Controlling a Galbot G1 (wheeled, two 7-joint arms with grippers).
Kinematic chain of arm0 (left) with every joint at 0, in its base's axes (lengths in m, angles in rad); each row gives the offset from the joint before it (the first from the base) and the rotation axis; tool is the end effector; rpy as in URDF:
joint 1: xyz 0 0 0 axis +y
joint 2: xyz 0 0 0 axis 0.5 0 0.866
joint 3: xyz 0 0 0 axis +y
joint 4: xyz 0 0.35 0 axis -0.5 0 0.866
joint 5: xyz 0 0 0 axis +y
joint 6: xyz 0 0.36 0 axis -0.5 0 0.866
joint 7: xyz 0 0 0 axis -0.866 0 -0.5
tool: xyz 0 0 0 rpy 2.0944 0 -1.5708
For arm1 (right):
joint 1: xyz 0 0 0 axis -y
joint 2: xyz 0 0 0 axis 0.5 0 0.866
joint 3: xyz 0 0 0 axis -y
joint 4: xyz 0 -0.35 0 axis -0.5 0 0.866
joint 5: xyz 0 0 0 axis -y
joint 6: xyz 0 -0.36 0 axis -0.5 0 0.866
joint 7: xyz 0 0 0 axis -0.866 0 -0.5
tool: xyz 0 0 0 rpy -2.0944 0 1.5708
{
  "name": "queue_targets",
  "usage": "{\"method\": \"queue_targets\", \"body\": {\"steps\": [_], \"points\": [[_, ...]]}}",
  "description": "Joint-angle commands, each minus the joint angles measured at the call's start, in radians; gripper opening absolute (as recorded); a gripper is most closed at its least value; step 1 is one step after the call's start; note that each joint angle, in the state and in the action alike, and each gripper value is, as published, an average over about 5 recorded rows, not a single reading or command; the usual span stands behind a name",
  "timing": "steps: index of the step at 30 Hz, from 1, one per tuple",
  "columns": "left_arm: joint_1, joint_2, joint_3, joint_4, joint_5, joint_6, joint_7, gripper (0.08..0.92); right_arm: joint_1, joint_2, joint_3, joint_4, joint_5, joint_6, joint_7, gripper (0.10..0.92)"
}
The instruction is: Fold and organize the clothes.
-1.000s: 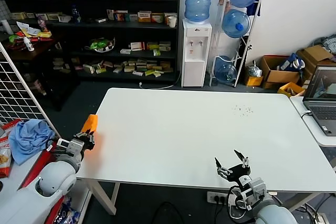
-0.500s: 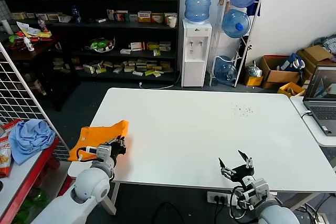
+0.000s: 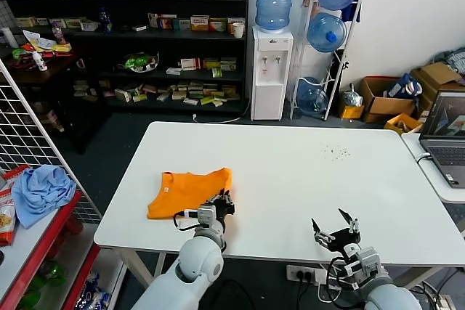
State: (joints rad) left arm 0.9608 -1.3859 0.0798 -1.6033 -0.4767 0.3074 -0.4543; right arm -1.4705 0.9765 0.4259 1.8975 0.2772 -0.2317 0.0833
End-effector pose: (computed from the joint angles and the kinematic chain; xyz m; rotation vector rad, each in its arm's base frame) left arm 0.3271 -0.1385 -0.3431 -0.2556 -2.7250 0.1144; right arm 0.2219 -0.1037 -0.3335 0.2410 -2.7239 0.4061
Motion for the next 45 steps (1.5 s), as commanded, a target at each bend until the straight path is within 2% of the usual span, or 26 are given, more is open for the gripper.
{"method": "queue_targets", "body": {"steps": [1,7,15,19,27,29,32,38,45], "points": [[-0.028,-0.272,0.096,0.174,0.096,-0.116,0.003,0.129,0.001,-0.001,0.022,-0.011,0.014,0.002,0.003,0.823],[-0.051,-0.272,0.089,0.264,0.074,-0.275,0.033,0.156,-0.006,-0.005,0.032,-0.013,0.028,0.001,0.007,0.823],[-0.012,-0.253,0.122,0.111,-0.007,-0.337,0.109,0.376,0.020,0.013,0.025,-0.018,0.038,-0.005,0.007,0.823],[0.013,-0.145,0.107,0.047,0.033,-0.385,0.160,0.489,0.023,0.018,0.032,-0.018,0.034,0.007,0.000,0.823],[0.119,0.208,-0.044,-0.012,0.132,-0.526,0.255,0.723,0.028,0.089,0.120,-0.021,0.044,0.043,-0.085,0.823],[0.155,0.267,-0.087,-0.032,0.173,-0.532,0.276,0.774,0.036,0.110,0.137,-0.022,0.060,0.046,-0.104,0.823],[0.208,0.318,-0.158,-0.076,0.231,-0.492,0.286,0.815,0.042,0.136,0.153,-0.021,0.074,0.055,-0.134,0.823],[0.289,0.376,-0.270,-0.135,0.258,-0.457,0.280,0.822,0.034,0.177,0.187,-0.021,0.064,0.074,-0.200,0.823],[0.347,0.396,-0.333,-0.153,0.202,-0.444,0.289,0.823,0.021,0.209,0.238,-0.001,0.006,0.055,-0.258,0.823]]}}
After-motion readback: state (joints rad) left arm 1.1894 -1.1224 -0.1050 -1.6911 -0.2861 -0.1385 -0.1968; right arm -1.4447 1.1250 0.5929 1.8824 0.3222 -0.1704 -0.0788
